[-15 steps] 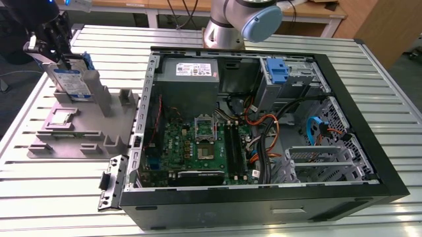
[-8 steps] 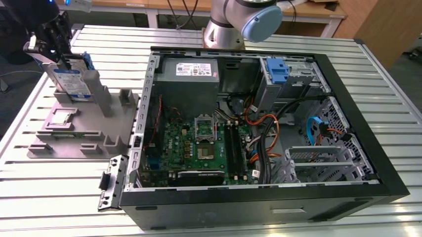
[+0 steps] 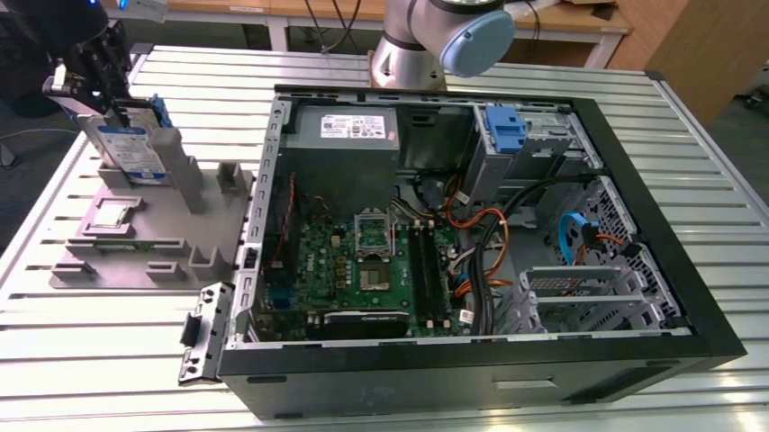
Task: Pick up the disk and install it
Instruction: 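Pick up the disk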
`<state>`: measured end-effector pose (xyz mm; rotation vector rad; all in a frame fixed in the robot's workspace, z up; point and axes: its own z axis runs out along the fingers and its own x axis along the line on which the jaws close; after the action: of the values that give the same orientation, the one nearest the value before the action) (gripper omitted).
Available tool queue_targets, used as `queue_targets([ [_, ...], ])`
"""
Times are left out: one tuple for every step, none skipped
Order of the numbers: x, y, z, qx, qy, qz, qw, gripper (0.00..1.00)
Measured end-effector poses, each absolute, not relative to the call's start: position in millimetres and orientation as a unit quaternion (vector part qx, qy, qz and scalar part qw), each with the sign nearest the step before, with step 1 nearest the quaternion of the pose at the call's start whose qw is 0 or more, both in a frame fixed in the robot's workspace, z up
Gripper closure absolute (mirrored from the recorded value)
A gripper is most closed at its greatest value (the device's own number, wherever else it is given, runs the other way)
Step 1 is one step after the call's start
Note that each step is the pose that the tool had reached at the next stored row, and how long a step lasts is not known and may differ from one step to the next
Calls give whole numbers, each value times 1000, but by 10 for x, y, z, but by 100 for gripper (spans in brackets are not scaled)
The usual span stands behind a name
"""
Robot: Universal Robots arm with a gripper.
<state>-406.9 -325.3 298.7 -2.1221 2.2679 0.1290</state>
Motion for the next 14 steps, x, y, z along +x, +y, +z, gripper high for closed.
queue_targets([
  [-4069,-3253,2987,-683,729,41,17,65],
  [-4069,-3252,2987,-683,729,41,17,65],
  [-4069,-3253,2987,-683,729,41,17,65],
  [-4069,-3252,2986,-683,729,41,17,65],
  [-4069,-3252,2986,-683,729,41,17,65],
  [-4068,-3252,2987,-683,729,41,17,65],
  [-4068,-3252,2992,-683,729,41,17,65],
  [-4068,-3252,3001,-683,729,41,17,65],
  [-4068,-3252,3015,-683,729,41,17,65],
  [-4069,-3252,3032,-683,729,41,17,65],
  [-4069,-3252,3053,-683,729,41,17,65],
  [-4069,-3252,3073,-683,729,41,17,65],
  [-4069,-3252,3091,-683,729,41,17,65],
  [-4069,-3252,3107,-683,729,41,17,65],
])
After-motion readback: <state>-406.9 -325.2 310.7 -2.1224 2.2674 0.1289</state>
